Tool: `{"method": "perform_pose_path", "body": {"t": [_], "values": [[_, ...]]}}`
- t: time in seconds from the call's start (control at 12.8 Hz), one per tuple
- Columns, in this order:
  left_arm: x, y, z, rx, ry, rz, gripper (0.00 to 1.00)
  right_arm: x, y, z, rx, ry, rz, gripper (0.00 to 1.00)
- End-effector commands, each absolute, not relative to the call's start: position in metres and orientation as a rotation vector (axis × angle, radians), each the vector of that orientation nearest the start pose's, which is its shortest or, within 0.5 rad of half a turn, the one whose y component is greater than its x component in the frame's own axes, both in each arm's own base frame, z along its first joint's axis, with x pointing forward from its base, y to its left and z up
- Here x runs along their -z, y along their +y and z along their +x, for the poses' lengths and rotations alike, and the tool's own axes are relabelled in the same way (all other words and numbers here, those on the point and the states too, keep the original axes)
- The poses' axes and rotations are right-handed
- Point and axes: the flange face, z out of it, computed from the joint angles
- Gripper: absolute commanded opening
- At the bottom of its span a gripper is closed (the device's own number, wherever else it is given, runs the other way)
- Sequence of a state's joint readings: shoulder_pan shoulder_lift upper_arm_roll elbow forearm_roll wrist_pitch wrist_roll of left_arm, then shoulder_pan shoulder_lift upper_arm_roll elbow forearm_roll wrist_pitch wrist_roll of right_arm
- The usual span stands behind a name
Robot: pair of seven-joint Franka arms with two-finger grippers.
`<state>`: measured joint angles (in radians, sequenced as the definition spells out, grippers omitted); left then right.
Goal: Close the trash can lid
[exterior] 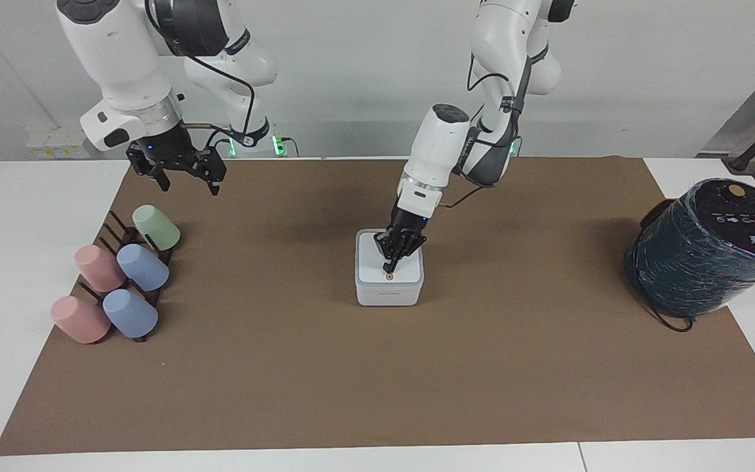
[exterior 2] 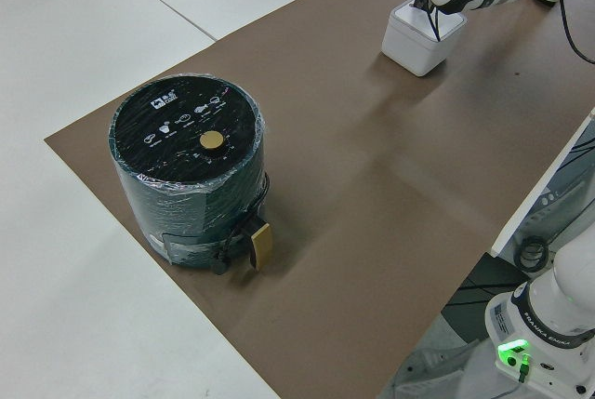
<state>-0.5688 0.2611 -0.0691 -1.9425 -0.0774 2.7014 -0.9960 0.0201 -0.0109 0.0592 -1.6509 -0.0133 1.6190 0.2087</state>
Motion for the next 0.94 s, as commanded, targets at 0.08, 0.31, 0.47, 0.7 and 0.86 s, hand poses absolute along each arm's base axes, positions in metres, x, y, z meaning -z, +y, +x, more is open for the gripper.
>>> {"method": "perform_pose_path", "body": {"t": [0.08,0.31,0.47,0.7,0.86], "values": [[-0.438,-0.362,0.560,0.361,-0.730,-3.365,0.08,-0.597,0.039,0.546,-0.030,0.181,-3.131,1.00],[-0.471,-0.319,0.577,0.237,-0.625,-3.309,0.09,-0.597,0.039,0.546,-0.030,0.181,-3.131,1.00],[-0.491,-0.275,0.590,0.125,-0.460,-3.275,0.09,-0.597,0.039,0.546,-0.030,0.181,-3.131,1.00],[-0.514,-0.194,0.605,-0.061,-0.230,-3.229,0.11,-0.597,0.039,0.546,-0.030,0.181,-3.131,1.00],[-0.538,-0.142,0.602,-0.075,-0.085,-3.227,0.11,-0.597,0.039,0.546,-0.030,0.181,-3.131,1.00]]}}
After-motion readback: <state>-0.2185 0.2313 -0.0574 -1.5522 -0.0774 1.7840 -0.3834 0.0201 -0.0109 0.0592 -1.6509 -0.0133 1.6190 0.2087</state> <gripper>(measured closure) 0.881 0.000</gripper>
